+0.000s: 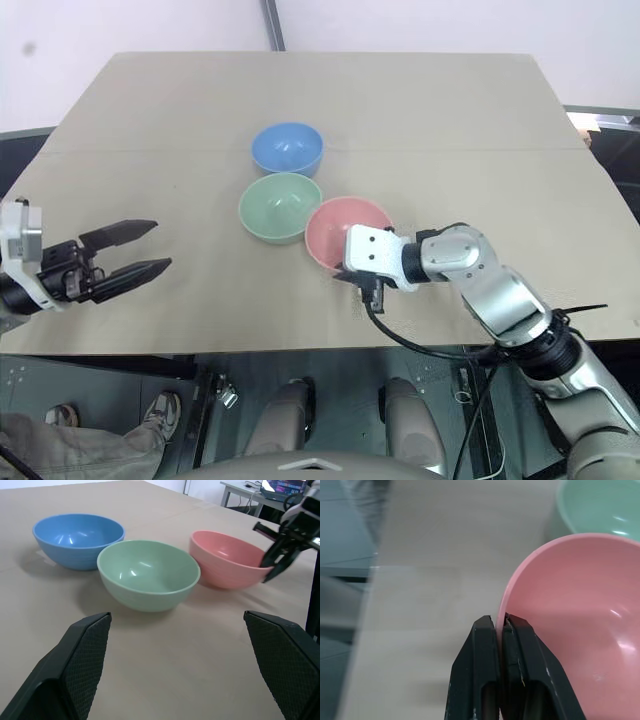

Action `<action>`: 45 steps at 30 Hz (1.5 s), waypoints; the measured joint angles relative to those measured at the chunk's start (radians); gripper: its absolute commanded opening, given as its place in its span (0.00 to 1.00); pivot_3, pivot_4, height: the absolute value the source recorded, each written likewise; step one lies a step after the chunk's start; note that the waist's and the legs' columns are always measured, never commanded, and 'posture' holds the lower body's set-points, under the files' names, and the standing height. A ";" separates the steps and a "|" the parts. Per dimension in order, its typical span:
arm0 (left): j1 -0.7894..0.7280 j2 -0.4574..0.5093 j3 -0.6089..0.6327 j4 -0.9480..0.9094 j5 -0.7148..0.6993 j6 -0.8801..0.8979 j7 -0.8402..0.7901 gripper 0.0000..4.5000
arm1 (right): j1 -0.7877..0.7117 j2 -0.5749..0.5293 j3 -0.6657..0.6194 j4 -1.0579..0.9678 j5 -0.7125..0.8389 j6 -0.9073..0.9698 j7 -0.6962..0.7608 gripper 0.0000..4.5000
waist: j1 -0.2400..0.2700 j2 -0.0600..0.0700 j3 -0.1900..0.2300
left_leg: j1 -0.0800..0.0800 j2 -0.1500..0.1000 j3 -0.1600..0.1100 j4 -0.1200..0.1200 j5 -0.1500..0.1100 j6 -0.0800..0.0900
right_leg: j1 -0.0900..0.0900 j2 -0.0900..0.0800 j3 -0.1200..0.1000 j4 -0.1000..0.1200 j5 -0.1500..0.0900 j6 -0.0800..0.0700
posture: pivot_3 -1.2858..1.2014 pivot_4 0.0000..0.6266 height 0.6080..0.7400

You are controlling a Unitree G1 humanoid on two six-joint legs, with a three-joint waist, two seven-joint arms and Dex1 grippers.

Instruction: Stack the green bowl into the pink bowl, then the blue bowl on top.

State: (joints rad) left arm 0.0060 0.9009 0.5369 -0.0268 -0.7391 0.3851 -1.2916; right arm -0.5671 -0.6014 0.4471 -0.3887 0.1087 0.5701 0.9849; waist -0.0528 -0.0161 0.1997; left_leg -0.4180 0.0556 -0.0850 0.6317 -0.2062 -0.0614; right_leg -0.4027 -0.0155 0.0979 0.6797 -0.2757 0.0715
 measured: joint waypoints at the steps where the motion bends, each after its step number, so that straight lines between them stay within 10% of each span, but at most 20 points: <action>1: 0.000 0.000 0.000 0.000 0.001 0.000 0.000 1.00 | -0.002 0.005 0.004 0.012 -0.008 -0.010 -0.005 0.01 | 0.000 0.000 0.000 | 0.000 0.000 0.000 0.000 0.000 0.000 | 0.000 0.000 0.000 0.000 0.000 0.000 | 0.52 0.24 1.00; 13: 0.028 -0.020 0.004 -0.047 -0.006 0.007 0.015 1.00 | -0.114 0.188 0.070 0.201 -0.056 -0.191 -0.003 0.01 | -0.013 0.000 0.000 | 0.000 0.000 0.000 0.000 0.000 0.000 | 0.000 0.000 0.000 0.000 0.000 0.000 | 0.52 0.24 1.00; 24: 0.048 -0.043 0.008 -0.072 -0.011 0.015 0.048 1.00 | -0.076 0.024 -0.004 0.227 -0.063 -0.176 0.059 0.01 | -0.008 0.000 0.000 | 0.000 0.001 0.000 0.000 0.000 0.000 | 0.000 0.000 0.000 0.000 0.000 0.000 | 0.52 0.24 1.00; 32: 0.035 -0.044 0.007 -0.075 -0.011 0.015 0.052 1.00 | -0.078 0.029 -0.025 0.192 -0.032 -0.114 0.073 0.75 | -0.014 0.000 0.000 | 0.001 0.000 0.000 0.000 0.000 0.000 | 0.000 0.000 0.000 0.001 0.000 0.000 | 0.52 0.24 1.00; 45: -0.095 0.067 -0.128 -0.204 0.241 -0.049 0.221 1.00 | -0.082 -0.050 -0.277 -0.038 0.245 0.121 0.081 0.75 | 0.014 -0.001 0.000 | 0.000 0.000 0.000 0.000 0.000 0.000 | 0.000 0.000 0.000 0.000 0.000 0.000 | 0.52 0.24 1.00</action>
State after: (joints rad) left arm -0.0886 0.9683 0.4092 -0.2307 -0.4982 0.3358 -1.0710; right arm -0.6496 -0.6515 0.1702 -0.4270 0.3541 0.6910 1.0661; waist -0.0386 -0.0166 0.2000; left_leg -0.4180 0.0556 -0.0855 0.6318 -0.2061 -0.0614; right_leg -0.4022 -0.0153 0.0974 0.6798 -0.2757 0.0716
